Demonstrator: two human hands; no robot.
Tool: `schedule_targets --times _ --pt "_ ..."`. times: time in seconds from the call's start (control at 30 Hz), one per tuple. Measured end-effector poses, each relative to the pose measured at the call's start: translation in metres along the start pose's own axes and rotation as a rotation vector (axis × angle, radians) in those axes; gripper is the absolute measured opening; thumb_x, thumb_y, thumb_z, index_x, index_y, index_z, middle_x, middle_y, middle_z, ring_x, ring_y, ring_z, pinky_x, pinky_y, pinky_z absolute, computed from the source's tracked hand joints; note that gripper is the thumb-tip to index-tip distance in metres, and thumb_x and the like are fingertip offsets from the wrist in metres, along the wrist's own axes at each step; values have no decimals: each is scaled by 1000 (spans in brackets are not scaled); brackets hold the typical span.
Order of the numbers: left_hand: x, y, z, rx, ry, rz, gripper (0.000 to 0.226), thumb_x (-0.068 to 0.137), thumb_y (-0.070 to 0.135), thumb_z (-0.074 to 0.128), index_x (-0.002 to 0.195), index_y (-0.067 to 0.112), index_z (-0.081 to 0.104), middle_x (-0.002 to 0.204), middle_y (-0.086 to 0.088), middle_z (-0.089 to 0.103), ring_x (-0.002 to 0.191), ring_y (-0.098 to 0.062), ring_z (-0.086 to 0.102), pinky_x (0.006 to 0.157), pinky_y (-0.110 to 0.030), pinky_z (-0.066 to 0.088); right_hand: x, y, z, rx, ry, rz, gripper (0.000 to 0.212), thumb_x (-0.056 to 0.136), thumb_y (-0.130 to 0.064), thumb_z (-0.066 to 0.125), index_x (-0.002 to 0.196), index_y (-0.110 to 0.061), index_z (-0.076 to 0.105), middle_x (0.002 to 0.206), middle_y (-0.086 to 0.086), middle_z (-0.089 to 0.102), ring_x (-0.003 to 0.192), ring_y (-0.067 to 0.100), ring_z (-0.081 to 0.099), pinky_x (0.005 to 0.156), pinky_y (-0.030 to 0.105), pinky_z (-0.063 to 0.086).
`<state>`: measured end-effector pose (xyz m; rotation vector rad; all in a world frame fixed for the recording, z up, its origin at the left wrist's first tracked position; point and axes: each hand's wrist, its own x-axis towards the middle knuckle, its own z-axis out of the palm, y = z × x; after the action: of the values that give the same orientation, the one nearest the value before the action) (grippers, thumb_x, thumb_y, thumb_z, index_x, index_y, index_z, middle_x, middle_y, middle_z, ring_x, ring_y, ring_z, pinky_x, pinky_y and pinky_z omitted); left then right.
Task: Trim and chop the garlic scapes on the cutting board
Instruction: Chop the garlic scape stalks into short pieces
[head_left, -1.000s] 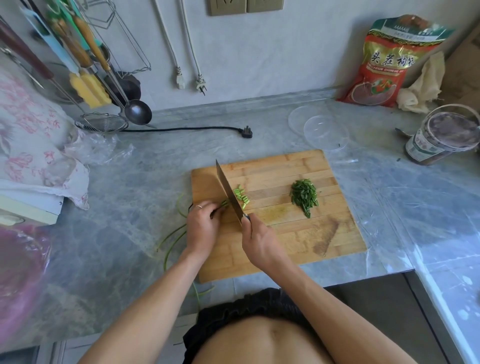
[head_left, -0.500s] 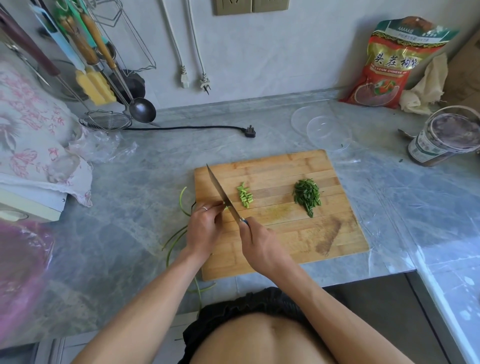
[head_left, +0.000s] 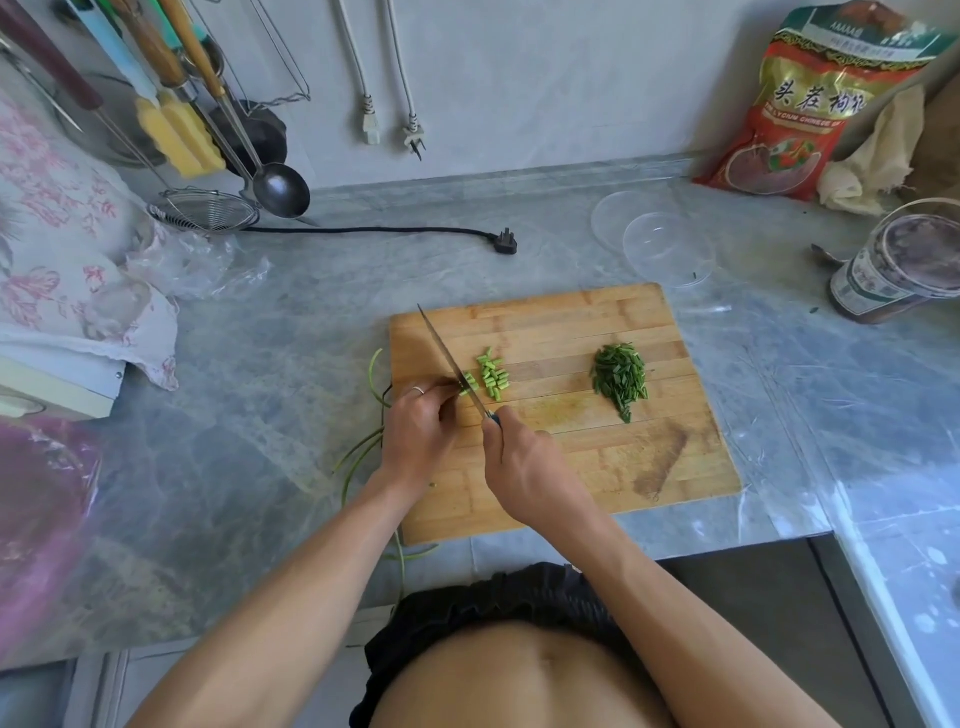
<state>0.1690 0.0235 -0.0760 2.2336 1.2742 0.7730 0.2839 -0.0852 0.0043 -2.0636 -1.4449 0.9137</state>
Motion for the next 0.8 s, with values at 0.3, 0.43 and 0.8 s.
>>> schedule_targets --times 0.3,0.43,0.8 --pt "-3 -5 3 -35 -24 -36 19 83 11 68 99 16 78 101 -1 74 93 -21 68 75 -36 54 8 0 9 13 19 32 26 105 -36 28 95 -15 40 54 5 46 40 22 39 38 28 21" --pt "-3 0 1 -41 -22 -20 23 82 11 66 100 14 78 102 -2 75 95 -21 68 78 -34 54 13 -3 9 44 14 25 29 105 -35 28 100 -11 44 58 6 47 46 23 43 41 30 23" --pt "-6 -2 -2 94 4 21 29 79 -2 66 102 12 78 96 0 76 90 -27 65 70 -35 54 -5 8 7 124 32 97 31 104 -41 27 89 -17 41 65 11 55 51 28 48 45 34 32"
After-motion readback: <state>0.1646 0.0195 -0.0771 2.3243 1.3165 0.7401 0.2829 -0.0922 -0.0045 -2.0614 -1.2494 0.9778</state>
